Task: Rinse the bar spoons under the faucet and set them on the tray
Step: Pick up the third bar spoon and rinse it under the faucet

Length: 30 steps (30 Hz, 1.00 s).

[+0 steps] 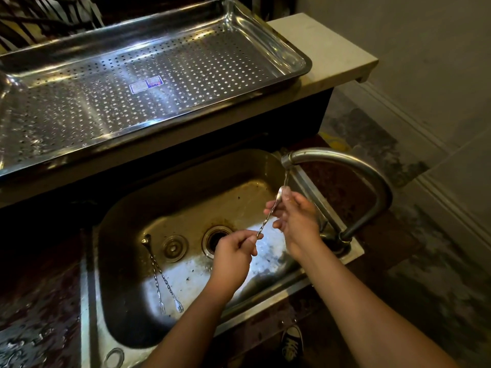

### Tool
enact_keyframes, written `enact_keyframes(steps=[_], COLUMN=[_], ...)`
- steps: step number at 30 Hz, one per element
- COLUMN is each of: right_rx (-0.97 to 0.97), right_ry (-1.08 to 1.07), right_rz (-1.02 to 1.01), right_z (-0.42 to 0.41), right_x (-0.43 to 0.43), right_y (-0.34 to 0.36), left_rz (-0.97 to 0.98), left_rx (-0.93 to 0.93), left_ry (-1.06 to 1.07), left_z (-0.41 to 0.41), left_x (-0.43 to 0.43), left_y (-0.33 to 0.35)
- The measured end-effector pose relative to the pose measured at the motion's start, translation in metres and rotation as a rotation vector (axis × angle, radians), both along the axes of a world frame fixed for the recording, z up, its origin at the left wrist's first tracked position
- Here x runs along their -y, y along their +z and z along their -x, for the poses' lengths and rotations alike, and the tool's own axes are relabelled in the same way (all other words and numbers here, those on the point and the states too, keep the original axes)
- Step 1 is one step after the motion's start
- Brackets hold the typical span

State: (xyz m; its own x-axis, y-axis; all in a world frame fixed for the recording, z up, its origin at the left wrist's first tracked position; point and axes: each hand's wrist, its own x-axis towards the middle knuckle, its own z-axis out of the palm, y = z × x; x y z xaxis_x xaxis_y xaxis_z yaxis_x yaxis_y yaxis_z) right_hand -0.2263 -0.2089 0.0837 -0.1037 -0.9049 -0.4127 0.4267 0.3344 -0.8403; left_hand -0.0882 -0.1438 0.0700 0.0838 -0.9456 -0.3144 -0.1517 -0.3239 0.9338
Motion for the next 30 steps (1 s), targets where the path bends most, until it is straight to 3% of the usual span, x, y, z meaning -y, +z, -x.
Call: enact_keyframes(steps=[5, 11, 14, 17, 20, 25, 30], right_rx=[-0.057, 0.029, 0.112, 0.053, 0.025, 0.189, -0.019], right_ry=[0.148, 0.082, 0.183, 0.282, 0.215, 0.116, 0.057], right_rz=[0.020, 0.044, 0.040, 0.017, 0.029, 0.005, -0.009], right_z=[0.002, 0.010, 0.004, -0.002, 0.001, 0.000, 0.008], right_x=[-0.008, 0.006, -0.004, -0.010, -0.002, -0.002, 0.000], right_y=[-0.007, 0.008, 0.003, 0.003, 0.007, 0.002, 0.000], left_rz=[-0.044, -0.058, -0.075, -0.097, -0.103, -0.122, -0.048], left_rx=[-0.053, -0.105, -0.133, -0.162, -0.189, -0.280, -0.193], left_ry=[0.029, 0.003, 0.020, 0.016, 0.013, -0.010, -0.041], left_z=[0.000, 0.000, 0.001, 0.001, 0.004, 0.002, 0.004], left_x=[-0.002, -0.004, 0.000, 0.003, 0.005, 0.006, 0.003], left_y=[0.000, 0.000, 0.002, 0.004, 0.007, 0.011, 0.009])
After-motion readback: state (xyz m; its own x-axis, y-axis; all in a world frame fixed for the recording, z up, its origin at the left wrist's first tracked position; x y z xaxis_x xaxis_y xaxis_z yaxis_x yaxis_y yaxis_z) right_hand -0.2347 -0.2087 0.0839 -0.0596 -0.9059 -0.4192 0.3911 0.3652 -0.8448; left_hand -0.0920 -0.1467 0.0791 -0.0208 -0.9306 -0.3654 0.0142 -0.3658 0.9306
